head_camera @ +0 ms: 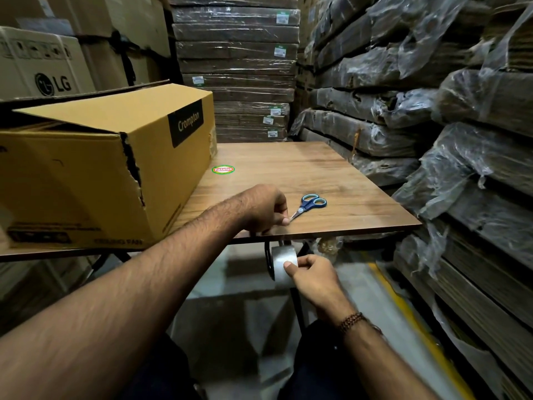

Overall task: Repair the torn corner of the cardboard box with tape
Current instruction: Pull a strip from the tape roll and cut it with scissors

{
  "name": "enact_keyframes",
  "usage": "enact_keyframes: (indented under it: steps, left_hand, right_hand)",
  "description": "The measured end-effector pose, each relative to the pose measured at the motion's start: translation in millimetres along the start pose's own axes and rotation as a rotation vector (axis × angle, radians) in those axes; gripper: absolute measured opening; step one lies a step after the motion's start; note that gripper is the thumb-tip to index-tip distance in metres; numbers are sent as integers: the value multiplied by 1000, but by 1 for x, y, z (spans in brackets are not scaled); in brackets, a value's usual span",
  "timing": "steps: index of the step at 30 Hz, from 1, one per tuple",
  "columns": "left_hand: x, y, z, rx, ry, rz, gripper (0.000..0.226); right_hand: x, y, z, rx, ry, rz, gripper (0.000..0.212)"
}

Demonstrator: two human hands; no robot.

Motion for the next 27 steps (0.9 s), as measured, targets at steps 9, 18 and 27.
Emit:
enact_keyframes:
  steps: [9, 18, 27]
  left_hand:
    - [0, 3, -4, -57, -34, -32, 17]
    - [3, 7, -6, -69, -49, -41, 20]
    - [4, 6, -3, -29, -44, -61, 15]
  right_hand:
    - [26, -27, 67, 358, 263, -25, 15]
    - [-70, -131, 94, 760, 187, 450, 53]
    - [-120, -133, 85, 930, 67, 483, 26]
Point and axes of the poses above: each hand's wrist, its own x-axis away from the middle knuckle, its own z-axis out of the back of the hand, y = z × x, the point moved 9 cm from there along -x, towards the middle knuckle, and after that the axes turned 6 degrees about x, right-handed, at the moved point
